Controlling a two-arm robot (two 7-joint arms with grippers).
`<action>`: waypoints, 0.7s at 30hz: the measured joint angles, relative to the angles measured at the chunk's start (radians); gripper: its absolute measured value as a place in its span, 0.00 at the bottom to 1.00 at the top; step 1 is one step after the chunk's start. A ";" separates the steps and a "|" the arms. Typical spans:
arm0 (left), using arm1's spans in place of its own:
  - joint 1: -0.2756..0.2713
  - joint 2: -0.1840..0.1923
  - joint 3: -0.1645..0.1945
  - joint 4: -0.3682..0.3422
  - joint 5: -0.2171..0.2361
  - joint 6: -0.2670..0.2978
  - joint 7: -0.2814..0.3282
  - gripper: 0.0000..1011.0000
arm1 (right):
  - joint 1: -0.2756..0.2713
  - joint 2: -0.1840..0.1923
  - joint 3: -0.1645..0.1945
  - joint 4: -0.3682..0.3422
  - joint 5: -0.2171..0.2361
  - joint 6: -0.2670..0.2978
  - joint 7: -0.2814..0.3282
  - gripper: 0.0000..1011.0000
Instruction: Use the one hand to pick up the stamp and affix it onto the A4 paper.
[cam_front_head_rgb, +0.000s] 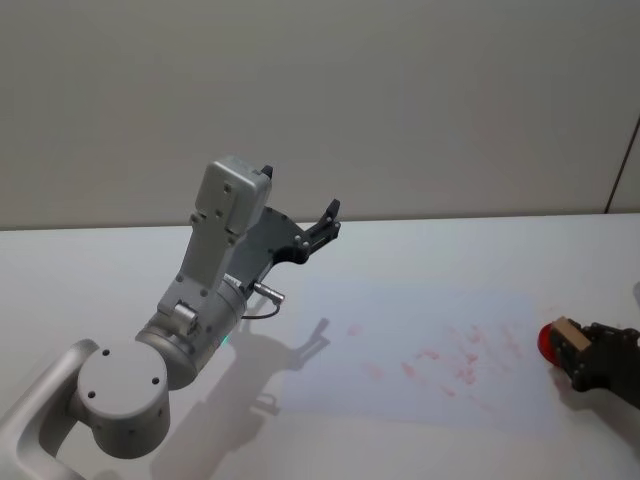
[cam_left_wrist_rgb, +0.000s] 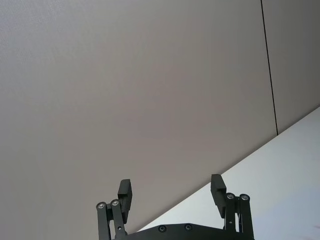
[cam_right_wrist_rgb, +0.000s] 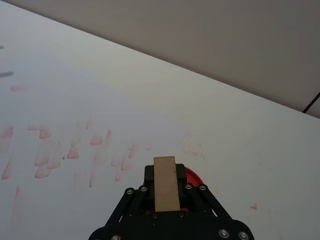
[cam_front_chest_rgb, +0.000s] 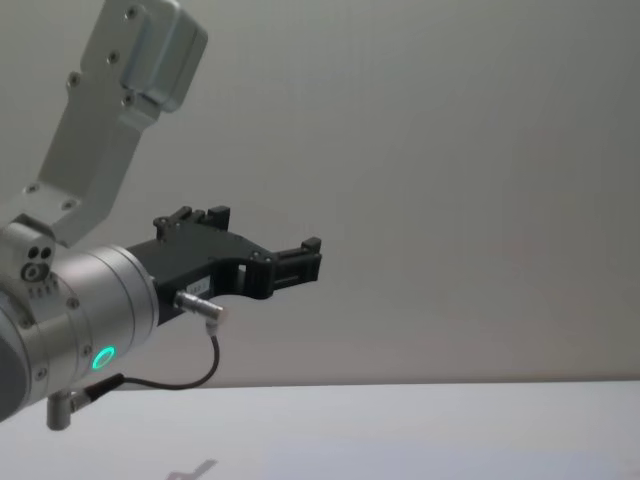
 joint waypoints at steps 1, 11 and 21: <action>0.000 0.000 0.000 0.000 0.000 0.000 0.000 0.99 | 0.002 -0.001 -0.001 0.002 -0.001 -0.001 0.000 0.22; 0.000 0.000 0.000 0.000 0.000 0.000 0.000 0.99 | 0.024 -0.015 -0.006 0.028 -0.011 -0.004 -0.006 0.22; 0.000 0.000 0.000 0.000 0.000 0.000 0.000 0.99 | 0.031 -0.018 -0.007 0.037 -0.015 -0.002 -0.007 0.22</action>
